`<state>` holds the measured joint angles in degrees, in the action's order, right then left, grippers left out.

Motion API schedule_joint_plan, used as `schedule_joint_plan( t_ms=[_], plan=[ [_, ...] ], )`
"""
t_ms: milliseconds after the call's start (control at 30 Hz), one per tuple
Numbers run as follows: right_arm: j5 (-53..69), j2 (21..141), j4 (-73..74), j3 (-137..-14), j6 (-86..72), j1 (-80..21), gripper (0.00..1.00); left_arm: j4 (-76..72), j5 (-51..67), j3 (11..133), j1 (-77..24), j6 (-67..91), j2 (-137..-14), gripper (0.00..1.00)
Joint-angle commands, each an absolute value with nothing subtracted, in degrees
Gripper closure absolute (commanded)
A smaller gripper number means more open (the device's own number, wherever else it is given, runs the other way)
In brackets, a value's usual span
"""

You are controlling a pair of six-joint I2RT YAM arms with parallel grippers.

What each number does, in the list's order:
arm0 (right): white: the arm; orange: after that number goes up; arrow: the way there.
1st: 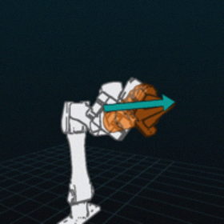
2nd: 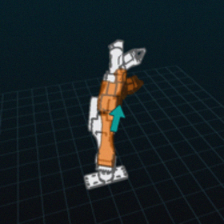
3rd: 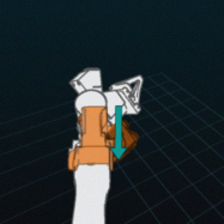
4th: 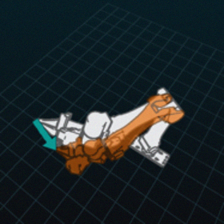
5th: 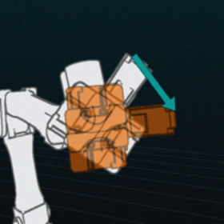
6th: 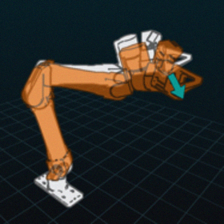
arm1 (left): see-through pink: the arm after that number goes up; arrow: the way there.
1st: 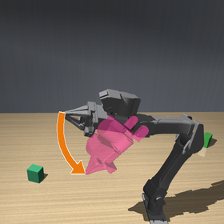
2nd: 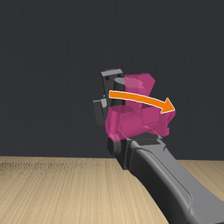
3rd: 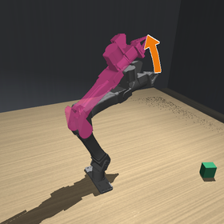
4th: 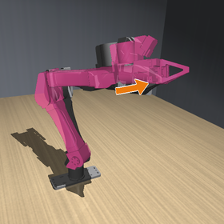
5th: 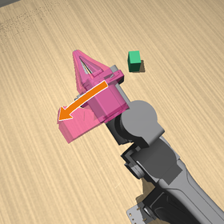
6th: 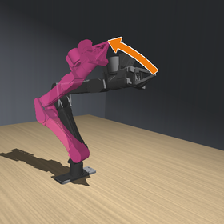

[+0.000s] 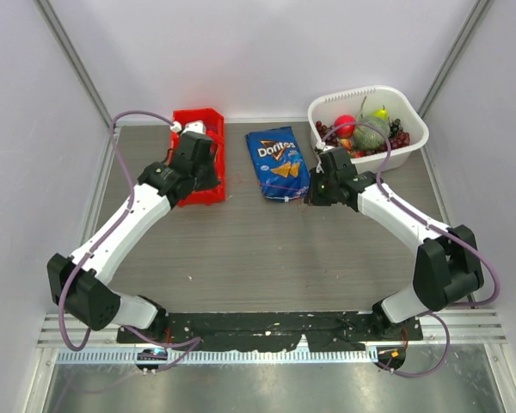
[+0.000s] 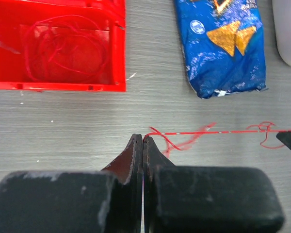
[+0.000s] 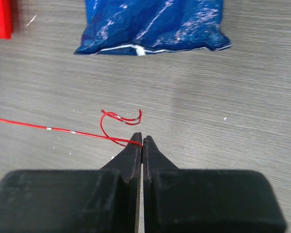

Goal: Untangle the cables

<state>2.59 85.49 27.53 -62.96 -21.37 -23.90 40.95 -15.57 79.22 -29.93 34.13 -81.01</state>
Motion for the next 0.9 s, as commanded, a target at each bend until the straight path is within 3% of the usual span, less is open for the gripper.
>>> schedule_joint_plan(
  t_ms=[0, 167, 233, 400, 467, 667, 867],
  plan=[
    [-5.1, 86.7, 36.8, -60.9, -17.9, -20.0, 0.99, 43.4, -34.0, 77.4, -22.1, 33.7, -75.4, 1.0],
    [10.7, 87.4, 34.0, -62.4, -15.6, -20.9, 0.97, 40.6, -22.8, 79.4, -21.8, 34.4, -76.2, 1.0],
    [15.3, 87.9, 32.7, -63.8, -15.9, -21.8, 0.9, 40.3, -20.7, 80.2, -21.8, 36.2, -76.8, 1.0],
    [19.6, 90.8, 32.0, -68.1, -17.0, -22.9, 0.56, 39.3, -20.2, 82.0, -21.3, 37.4, -77.0, 1.0],
    [18.6, 90.5, 32.2, -68.2, -17.1, -22.9, 0.49, 39.6, -20.9, 84.3, -20.6, 37.0, -77.2, 1.0],
    [14.8, 85.1, 31.2, -65.2, -17.4, -22.7, 0.42, 38.2, -23.0, 90.6, -19.2, 36.9, -77.5, 1.0],
    [3.3, 80.8, 32.3, -66.0, -16.9, -21.4, 0.41, 35.8, -27.9, 94.9, -19.0, 36.2, -78.0, 1.0]
  ],
)
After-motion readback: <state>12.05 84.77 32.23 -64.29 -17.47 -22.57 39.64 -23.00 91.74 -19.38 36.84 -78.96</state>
